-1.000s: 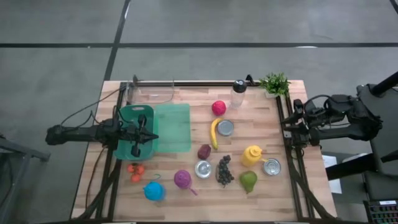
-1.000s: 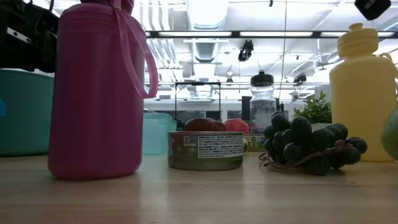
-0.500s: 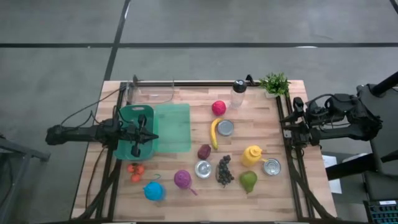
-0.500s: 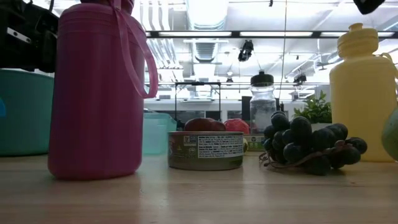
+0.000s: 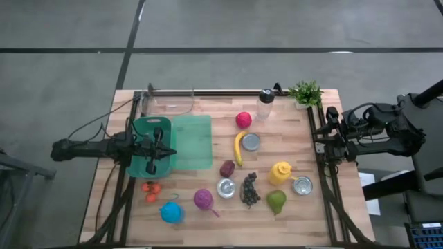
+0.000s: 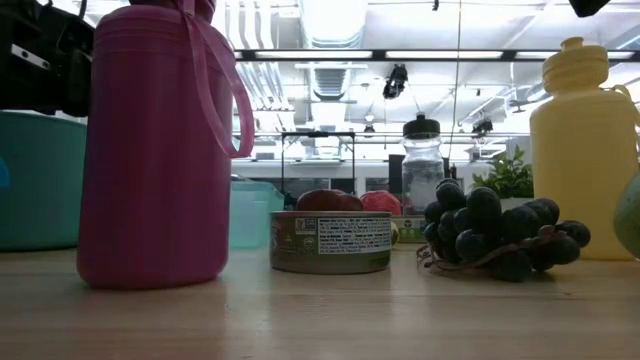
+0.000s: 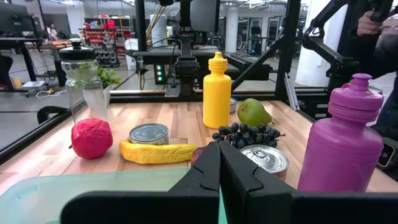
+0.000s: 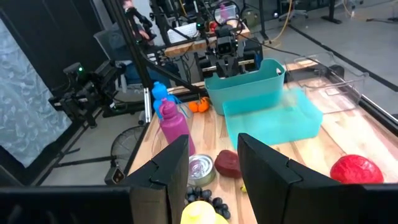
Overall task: Pick & Place Food Item
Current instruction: Put the yellow water bottle into the transparent bin
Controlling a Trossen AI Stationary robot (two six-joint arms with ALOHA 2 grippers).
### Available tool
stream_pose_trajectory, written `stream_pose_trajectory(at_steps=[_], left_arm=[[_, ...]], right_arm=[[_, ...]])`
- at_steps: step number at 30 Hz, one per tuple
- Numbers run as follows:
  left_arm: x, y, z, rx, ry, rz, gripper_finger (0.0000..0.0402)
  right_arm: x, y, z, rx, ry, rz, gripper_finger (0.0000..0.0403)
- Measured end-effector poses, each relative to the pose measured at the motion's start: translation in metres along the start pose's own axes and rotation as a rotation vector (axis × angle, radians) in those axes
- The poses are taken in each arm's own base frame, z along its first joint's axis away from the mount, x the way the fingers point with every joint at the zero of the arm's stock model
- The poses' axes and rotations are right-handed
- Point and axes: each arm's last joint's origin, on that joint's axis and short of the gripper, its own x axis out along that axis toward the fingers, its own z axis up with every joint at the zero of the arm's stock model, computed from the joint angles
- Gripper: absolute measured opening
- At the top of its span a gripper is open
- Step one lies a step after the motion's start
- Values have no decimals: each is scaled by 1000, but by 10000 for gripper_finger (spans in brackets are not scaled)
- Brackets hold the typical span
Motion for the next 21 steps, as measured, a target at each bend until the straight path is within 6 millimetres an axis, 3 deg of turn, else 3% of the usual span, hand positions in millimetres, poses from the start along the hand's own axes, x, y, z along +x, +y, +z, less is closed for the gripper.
stream_pose_trajectory(at_steps=[21], left_arm=[[0,0,0,0,0,0,1]], right_arm=[[1,0,1,-83,-6,2,134]])
